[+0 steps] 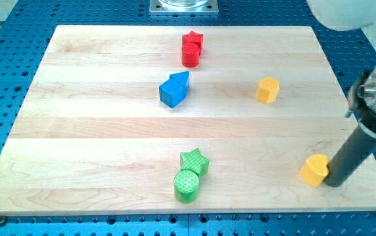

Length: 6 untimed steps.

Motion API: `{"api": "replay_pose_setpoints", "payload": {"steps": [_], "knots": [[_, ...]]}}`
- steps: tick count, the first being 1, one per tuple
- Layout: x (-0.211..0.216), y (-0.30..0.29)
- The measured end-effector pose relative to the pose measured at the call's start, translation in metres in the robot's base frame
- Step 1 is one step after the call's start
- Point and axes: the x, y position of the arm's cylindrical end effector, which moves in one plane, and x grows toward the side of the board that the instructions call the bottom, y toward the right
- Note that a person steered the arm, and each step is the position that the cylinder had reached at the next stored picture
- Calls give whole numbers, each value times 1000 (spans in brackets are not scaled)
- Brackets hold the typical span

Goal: Drag the hexagon near to the top side of the heart

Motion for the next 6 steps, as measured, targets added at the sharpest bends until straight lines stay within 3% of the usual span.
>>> {"api": "replay_pose_setpoints", "payload": {"steps": [1, 2, 3, 4, 5, 6], "knots": [[0, -32], [-28, 11], [-133, 20], [-199, 8], [-190, -42], [-209, -75]]}}
